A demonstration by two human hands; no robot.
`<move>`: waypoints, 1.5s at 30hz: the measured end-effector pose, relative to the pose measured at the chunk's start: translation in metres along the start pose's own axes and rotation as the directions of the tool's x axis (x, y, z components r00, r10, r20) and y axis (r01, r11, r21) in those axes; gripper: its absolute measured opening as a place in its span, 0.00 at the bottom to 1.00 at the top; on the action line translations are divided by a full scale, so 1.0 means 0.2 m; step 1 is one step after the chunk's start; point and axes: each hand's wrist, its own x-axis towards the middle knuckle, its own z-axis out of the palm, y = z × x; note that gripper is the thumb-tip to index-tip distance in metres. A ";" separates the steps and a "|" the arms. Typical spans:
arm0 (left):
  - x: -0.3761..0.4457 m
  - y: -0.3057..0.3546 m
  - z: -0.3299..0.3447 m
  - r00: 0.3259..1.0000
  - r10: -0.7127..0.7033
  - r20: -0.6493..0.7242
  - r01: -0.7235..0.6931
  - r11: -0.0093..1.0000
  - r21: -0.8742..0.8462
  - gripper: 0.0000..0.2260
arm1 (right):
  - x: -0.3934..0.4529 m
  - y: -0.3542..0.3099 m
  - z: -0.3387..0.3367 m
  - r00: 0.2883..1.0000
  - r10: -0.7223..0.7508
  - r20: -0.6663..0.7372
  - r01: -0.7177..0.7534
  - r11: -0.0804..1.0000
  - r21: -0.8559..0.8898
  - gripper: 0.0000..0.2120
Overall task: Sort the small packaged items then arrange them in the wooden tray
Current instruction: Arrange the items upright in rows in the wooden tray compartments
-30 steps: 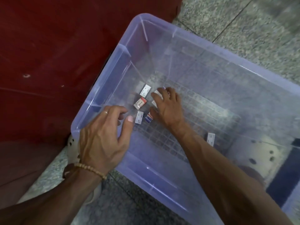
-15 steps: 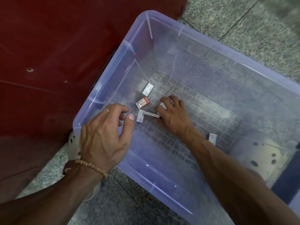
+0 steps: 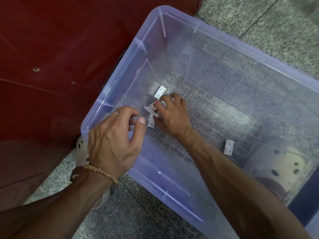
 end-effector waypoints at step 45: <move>0.00 0.01 -0.02 1.000 0.016 0.005 -0.016 1.000 -0.019 0.09 | -0.18 0.18 -0.17 0.927 0.337 0.164 -0.346 0.937 0.035 0.22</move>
